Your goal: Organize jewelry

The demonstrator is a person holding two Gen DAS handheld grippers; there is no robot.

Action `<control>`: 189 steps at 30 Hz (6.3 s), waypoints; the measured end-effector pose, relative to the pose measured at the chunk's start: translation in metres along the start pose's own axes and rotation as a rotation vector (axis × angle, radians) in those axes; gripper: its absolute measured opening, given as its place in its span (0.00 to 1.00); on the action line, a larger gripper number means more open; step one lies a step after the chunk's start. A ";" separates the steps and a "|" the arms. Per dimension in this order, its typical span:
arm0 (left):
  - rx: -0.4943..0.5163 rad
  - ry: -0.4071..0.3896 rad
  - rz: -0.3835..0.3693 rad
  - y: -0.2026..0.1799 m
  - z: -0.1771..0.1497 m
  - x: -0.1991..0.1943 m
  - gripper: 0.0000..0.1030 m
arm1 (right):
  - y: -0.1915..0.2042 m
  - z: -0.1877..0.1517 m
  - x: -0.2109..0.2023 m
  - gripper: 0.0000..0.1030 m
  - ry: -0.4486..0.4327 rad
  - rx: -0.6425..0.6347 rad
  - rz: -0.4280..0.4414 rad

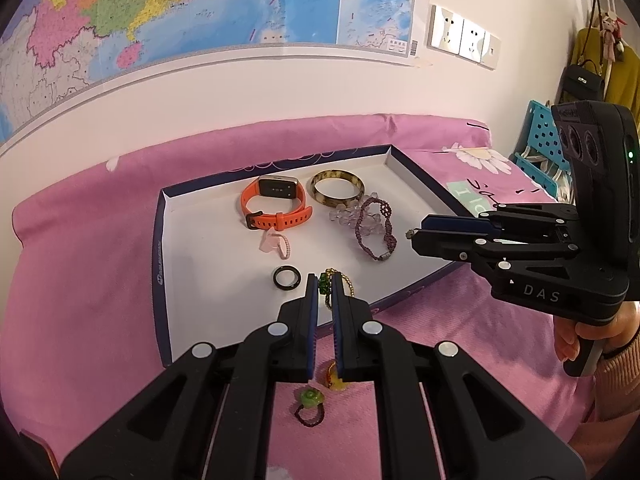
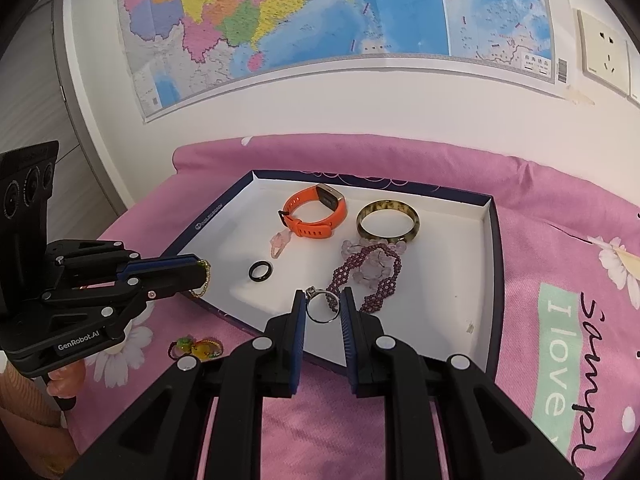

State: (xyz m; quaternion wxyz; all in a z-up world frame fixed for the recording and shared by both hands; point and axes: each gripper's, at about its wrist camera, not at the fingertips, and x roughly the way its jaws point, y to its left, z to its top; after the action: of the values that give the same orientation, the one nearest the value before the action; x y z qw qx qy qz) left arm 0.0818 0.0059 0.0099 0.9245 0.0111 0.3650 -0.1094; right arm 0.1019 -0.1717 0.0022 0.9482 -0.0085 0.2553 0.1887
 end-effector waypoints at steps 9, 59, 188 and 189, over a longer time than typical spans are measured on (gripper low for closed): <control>-0.004 0.006 0.004 0.000 0.002 0.005 0.07 | -0.002 0.002 0.003 0.15 0.002 0.003 -0.002; -0.043 0.043 0.009 0.009 0.002 0.021 0.07 | -0.008 0.003 0.017 0.15 0.028 0.028 0.009; -0.014 0.129 -0.006 -0.006 -0.057 0.001 0.17 | 0.029 -0.049 0.000 0.16 0.094 0.009 0.079; -0.014 0.125 -0.007 -0.006 -0.056 -0.001 0.17 | 0.028 -0.049 0.000 0.16 0.092 0.011 0.079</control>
State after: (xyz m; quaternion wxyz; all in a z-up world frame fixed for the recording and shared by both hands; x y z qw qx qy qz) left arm 0.0422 0.0054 -0.0304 0.8995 0.0100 0.4229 -0.1091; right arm 0.0678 -0.1510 -0.0378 0.9273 -0.0018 0.3000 0.2238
